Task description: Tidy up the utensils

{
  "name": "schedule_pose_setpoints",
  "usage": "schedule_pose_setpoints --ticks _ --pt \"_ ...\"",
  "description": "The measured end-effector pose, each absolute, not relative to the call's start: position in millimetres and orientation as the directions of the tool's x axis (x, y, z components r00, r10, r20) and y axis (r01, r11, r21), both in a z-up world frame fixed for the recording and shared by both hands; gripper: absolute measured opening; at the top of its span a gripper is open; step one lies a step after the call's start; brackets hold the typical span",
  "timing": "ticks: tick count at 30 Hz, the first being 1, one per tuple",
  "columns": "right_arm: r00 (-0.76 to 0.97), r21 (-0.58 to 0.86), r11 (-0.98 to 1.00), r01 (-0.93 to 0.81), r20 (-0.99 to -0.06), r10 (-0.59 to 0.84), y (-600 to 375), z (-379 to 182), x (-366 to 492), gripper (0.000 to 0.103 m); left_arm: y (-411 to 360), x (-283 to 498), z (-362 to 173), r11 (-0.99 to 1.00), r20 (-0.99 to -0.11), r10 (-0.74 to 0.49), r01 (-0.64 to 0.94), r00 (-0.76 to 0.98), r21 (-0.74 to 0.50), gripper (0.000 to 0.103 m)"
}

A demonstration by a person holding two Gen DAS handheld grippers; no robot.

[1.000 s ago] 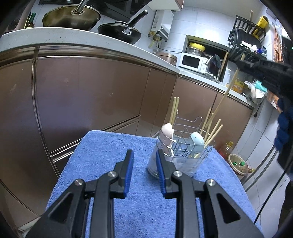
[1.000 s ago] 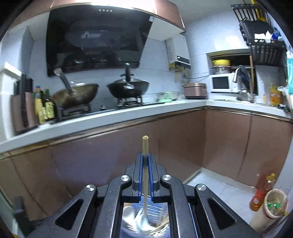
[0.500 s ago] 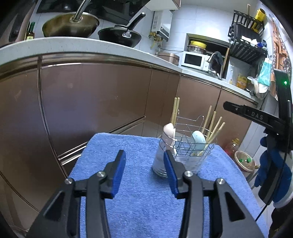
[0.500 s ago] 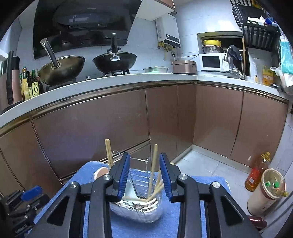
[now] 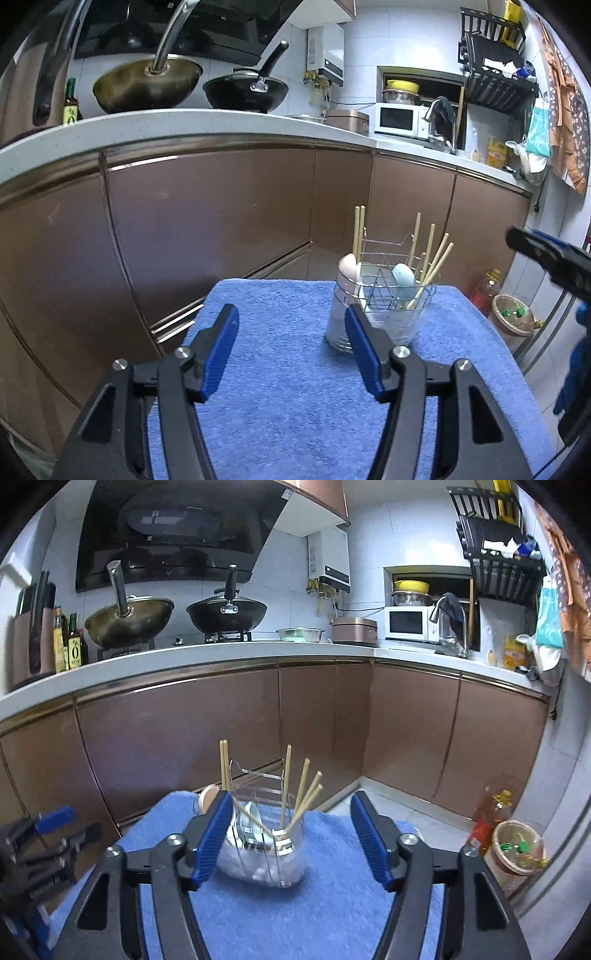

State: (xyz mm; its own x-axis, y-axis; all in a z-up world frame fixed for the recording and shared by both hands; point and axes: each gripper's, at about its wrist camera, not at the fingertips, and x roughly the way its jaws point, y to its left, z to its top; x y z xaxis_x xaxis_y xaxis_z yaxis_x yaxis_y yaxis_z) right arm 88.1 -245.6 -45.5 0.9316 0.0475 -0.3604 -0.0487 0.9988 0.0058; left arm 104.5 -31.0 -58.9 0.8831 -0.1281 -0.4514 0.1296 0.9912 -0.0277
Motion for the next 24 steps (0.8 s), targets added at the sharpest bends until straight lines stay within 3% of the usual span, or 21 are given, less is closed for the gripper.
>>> schedule_pose_setpoints --ticks 5,9,14,24 --pt "0.932 -0.058 0.998 -0.003 -0.363 -0.018 -238 -51 60 0.092 -33 86 -47 0.995 -0.424 -0.076 0.094 0.902 0.021 0.067" --pt "0.932 -0.088 0.996 0.031 -0.357 -0.061 -237 -54 44 0.102 -34 70 -37 0.996 -0.392 -0.055 0.080 0.918 0.049 0.071" --pt "0.931 -0.097 0.993 0.061 -0.352 -0.092 -240 -59 26 0.103 -40 53 -25 0.994 -0.347 -0.037 0.070 0.937 0.085 0.076" --pt "0.931 -0.077 0.991 0.106 -0.341 -0.126 -252 -57 3 0.103 -41 37 -13 0.993 -0.336 -0.030 0.068 0.941 0.101 0.077"
